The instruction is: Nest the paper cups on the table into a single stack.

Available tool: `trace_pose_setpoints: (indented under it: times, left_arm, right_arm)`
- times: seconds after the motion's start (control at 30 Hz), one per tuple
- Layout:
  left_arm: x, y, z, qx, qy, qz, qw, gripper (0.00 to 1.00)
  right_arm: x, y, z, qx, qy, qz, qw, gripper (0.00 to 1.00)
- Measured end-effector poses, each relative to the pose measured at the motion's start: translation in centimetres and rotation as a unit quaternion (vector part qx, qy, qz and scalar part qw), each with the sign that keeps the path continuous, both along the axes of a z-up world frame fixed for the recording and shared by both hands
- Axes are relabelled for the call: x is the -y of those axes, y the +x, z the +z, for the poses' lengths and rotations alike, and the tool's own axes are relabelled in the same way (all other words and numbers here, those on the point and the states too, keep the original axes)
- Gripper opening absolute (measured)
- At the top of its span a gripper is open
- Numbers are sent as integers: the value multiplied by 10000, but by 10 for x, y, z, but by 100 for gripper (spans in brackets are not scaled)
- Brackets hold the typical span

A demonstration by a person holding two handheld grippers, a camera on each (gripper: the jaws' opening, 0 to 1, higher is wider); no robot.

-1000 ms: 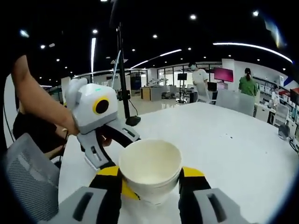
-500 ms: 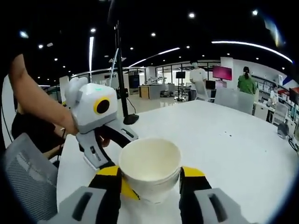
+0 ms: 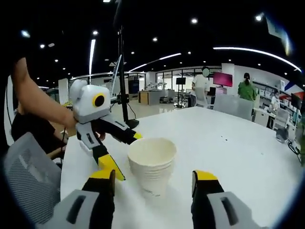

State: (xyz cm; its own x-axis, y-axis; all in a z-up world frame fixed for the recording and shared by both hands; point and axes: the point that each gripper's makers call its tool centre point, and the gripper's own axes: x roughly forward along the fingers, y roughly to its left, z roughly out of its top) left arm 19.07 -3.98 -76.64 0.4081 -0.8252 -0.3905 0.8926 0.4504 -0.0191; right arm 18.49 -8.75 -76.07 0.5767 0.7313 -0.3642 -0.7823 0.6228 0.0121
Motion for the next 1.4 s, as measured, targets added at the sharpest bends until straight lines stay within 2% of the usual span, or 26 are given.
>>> trace_pose_setpoints:
  times: [0.27, 0.37, 0.43, 0.67, 0.83, 0.9, 1.0, 1.07, 1.23, 1.4]
  left_arm:
    - [-26, -19, 13, 117, -198, 347, 9991, 63]
    - [-34, -27, 19, 226, -254, 481, 9983, 67]
    - [-41, -32, 22, 271, -298, 569, 9976, 69]
    - [-59, -53, 28, 251, -466, 882, 9947, 76]
    - [-64, -69, 33, 248, -576, 1089, 9921, 82]
    - [-63, -76, 37, 376, -567, 1118, 9914, 85]
    - [-62, -86, 38, 421, -535, 1151, 9910, 86]
    - [-62, -91, 41, 421, -637, 1208, 9897, 88]
    - [-65, -98, 45, 416, -847, 1360, 9862, 99]
    - [-68, -102, 44, 326, -889, 1408, 9855, 99]
  right_arm:
    - [21, -26, 3, 110, -89, -150, 9998, 77]
    - [31, -35, 7, 168, -54, -298, 9994, 83]
    - [38, -42, 9, 169, 16, -389, 9991, 83]
    - [56, -65, 13, 152, 60, -527, 9985, 89]
    - [66, -77, 14, 215, -57, -488, 9986, 95]
    - [72, -81, 16, 259, -21, -500, 9984, 98]
    - [76, -88, 18, 302, -68, -494, 9983, 100]
    - [79, -93, 18, 320, -89, -497, 9982, 100]
    - [86, -102, 17, 342, -83, -567, 9978, 100]
    - [93, -108, 12, 286, -199, -649, 9973, 100]
